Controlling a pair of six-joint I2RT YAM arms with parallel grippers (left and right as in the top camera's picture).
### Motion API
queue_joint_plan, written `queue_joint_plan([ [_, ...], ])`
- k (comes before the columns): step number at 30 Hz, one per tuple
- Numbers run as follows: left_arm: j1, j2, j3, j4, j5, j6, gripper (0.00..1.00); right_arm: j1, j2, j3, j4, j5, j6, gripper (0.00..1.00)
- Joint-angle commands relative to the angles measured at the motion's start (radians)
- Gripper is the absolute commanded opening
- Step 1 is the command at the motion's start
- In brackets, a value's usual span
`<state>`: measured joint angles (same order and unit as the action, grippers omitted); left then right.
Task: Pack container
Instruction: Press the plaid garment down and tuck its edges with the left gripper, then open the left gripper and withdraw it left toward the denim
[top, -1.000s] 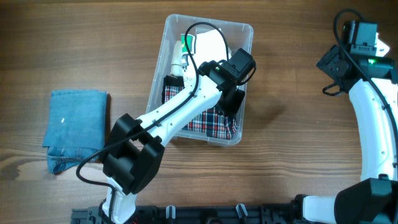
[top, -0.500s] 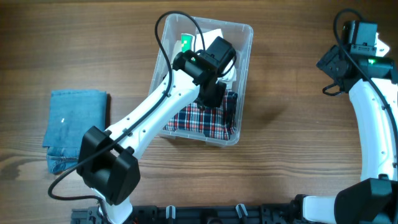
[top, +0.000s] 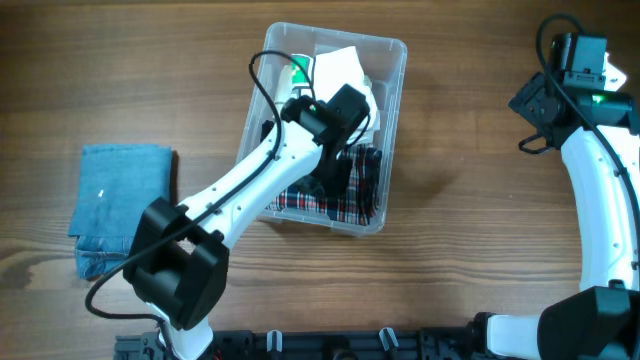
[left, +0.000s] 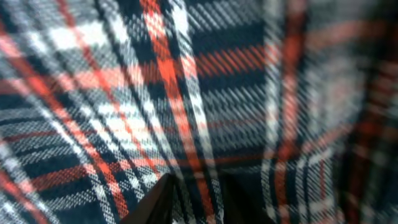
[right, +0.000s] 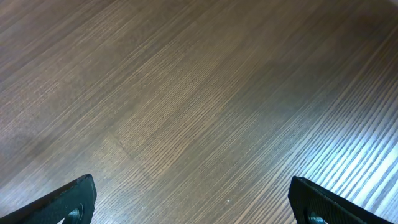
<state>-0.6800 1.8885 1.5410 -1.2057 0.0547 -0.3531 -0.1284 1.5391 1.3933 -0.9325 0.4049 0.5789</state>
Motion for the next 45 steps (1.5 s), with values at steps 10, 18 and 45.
queue_joint_plan([
  [10,-0.003,0.001,-0.064,0.087,0.019,-0.048,0.27,-0.005,0.008,-0.010,0.006,0.013,0.004,1.00],
  [18,-0.024,0.000,-0.054,0.137,0.102,-0.159,0.33,-0.005,0.008,-0.010,0.006,0.013,0.004,1.00],
  [45,-0.063,-0.072,0.031,0.237,-0.044,-0.254,0.81,-0.005,0.008,-0.010,0.005,0.013,0.004,1.00],
])
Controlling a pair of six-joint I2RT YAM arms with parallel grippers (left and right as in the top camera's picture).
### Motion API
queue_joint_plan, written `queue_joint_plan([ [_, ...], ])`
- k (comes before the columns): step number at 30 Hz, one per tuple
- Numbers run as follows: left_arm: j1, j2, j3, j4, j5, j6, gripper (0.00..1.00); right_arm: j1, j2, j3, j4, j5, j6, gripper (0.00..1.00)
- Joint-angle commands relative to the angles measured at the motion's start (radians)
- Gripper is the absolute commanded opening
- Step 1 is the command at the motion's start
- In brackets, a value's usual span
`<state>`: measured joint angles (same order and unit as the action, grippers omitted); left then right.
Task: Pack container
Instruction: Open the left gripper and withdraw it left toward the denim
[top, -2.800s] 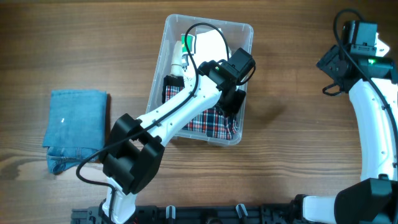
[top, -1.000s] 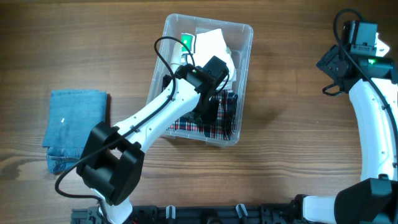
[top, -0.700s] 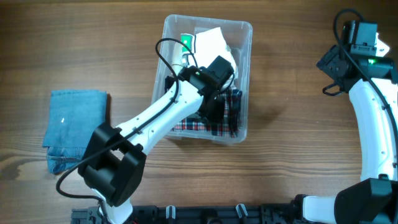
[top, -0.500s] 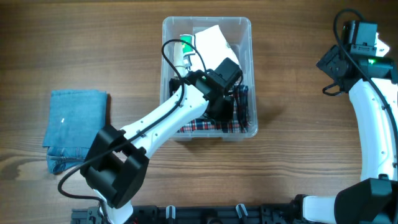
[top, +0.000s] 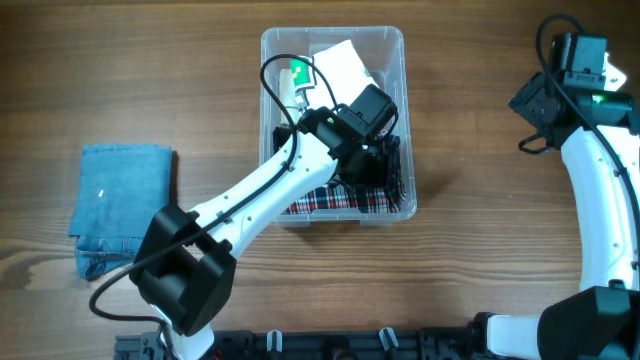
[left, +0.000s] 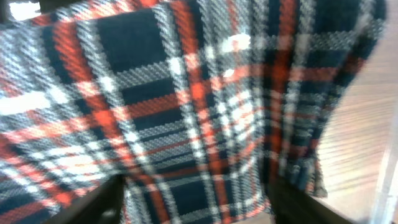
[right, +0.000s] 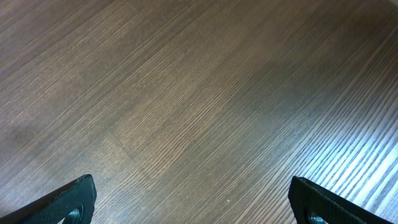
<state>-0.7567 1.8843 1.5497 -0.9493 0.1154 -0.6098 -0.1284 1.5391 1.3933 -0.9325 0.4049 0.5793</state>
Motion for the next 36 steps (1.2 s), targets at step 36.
queue_joint_plan([
  [36,0.842,-0.317,0.020,-0.444,-0.443,0.112,1.00,-0.005,0.008,-0.010,0.005,0.013,0.004,1.00],
])
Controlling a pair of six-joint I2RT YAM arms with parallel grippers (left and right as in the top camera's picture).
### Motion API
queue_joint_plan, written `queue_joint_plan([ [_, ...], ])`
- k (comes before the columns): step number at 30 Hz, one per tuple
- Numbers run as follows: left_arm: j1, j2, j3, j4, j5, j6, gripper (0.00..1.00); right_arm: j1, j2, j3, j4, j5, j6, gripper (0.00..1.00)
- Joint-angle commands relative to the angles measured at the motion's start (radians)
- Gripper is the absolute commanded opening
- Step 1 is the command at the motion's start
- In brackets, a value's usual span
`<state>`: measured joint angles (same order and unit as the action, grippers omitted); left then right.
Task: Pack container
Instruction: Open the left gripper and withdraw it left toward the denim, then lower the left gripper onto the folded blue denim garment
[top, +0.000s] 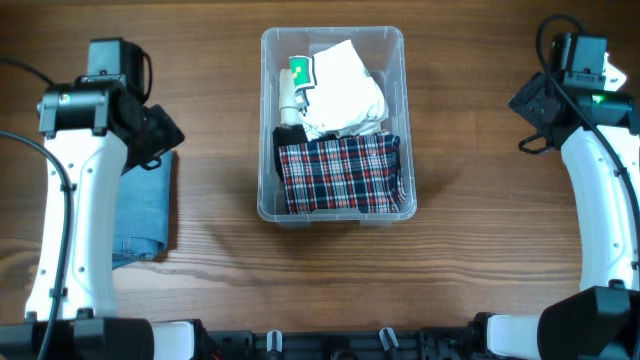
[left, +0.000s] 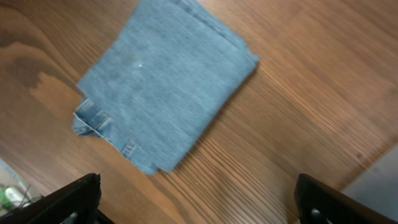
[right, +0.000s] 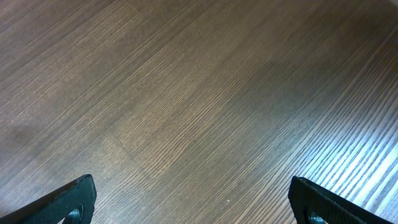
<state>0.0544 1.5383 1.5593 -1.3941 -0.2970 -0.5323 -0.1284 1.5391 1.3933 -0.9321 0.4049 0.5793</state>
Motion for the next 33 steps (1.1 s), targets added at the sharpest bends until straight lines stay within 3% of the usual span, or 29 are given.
queue_joint_plan([
  [1,0.035,0.034,0.011,0.000,-0.027,0.052,1.00,-0.005,0.008,-0.010,0.005,0.013,0.004,1.00],
  [5,0.040,0.068,0.010,-0.011,-0.007,0.121,1.00,-0.005,0.008,-0.010,0.005,0.013,0.004,1.00],
  [11,0.040,0.114,0.010,0.000,-0.007,0.035,1.00,-0.005,0.008,-0.010,0.005,0.013,0.003,1.00],
  [17,0.040,0.147,-0.027,-0.013,-0.008,0.027,1.00,-0.005,0.008,-0.010,0.005,0.013,0.004,1.00],
  [23,0.043,0.147,-0.135,0.030,-0.011,0.026,0.69,-0.005,0.008,-0.010,0.005,0.013,0.003,1.00],
  [26,0.044,0.147,-0.172,0.044,-0.011,0.022,0.59,-0.005,0.008,-0.010,0.005,0.013,0.004,1.00],
  [28,0.044,0.147,-0.191,0.052,-0.012,0.023,0.44,-0.005,0.008,-0.010,0.005,0.013,0.003,1.00],
  [31,0.048,0.147,-0.208,0.071,-0.011,0.022,0.32,-0.005,0.008,-0.010,0.005,0.013,0.004,1.00],
  [33,0.056,0.147,-0.218,0.080,-0.011,0.022,0.17,-0.005,0.008,-0.010,0.005,0.013,0.004,1.00],
])
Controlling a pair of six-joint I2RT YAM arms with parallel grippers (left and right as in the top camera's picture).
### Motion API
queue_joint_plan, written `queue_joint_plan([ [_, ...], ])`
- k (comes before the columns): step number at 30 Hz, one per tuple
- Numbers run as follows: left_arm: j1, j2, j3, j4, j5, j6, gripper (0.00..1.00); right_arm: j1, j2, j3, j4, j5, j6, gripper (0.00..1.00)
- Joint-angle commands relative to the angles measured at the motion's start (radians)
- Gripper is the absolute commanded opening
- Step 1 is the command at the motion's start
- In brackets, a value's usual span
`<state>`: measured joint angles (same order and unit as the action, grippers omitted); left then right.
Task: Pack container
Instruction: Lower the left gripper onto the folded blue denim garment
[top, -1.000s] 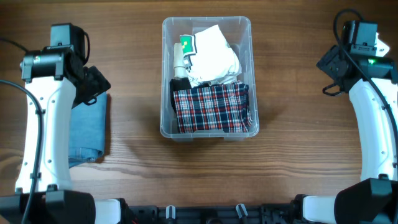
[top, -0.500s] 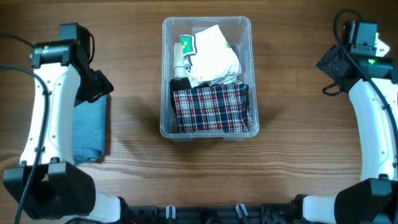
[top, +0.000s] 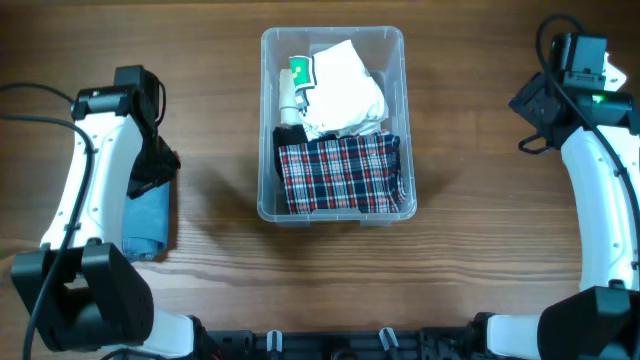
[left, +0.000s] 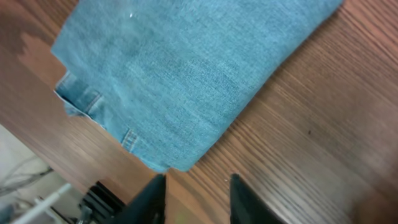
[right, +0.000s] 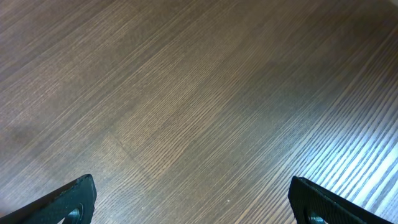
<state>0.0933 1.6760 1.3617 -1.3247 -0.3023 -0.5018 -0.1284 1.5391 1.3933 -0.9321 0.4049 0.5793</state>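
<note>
A clear plastic container stands mid-table. Inside lie a folded plaid cloth at the near end, a white cloth and a green-labelled item at the far end. Folded blue jeans lie on the wood at the left. My left gripper hovers over their far part. In the left wrist view the jeans fill the top, and my left gripper is open only narrowly, with bare wood between its fingers. My right gripper is wide open over bare wood.
The right arm stands along the table's right edge, far from the container. The table's near edge with a dark rail runs along the bottom. Wood surface lies between the jeans and the container.
My left gripper has come closer to the jeans, and its fingers stand much nearer to each other than before. The container, its contents and the right arm have not moved.
First my left gripper was down in the tilted container against the plaid cloth. Then the container stood square with the gripper still at the cloth. Later the cloth lay flat inside and the gripper was wide open above the jeans, where it now hovers lower.
</note>
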Motion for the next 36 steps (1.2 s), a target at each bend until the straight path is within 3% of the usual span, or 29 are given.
queue_joint_plan([
  [1,0.024,0.009,-0.021,0.011,-0.005,-0.009,0.07,-0.005,0.008,-0.010,0.005,0.013,0.004,1.00],
  [9,0.090,0.010,-0.058,0.025,0.000,-0.083,0.04,-0.005,0.008,-0.010,0.005,0.013,0.003,1.00],
  [18,0.109,0.010,-0.217,0.193,0.097,-0.084,0.04,-0.005,0.008,-0.010,0.005,0.013,0.004,1.00],
  [36,0.225,0.010,-0.270,0.312,0.025,-0.135,0.04,-0.005,0.008,-0.010,0.005,0.013,0.004,1.00],
])
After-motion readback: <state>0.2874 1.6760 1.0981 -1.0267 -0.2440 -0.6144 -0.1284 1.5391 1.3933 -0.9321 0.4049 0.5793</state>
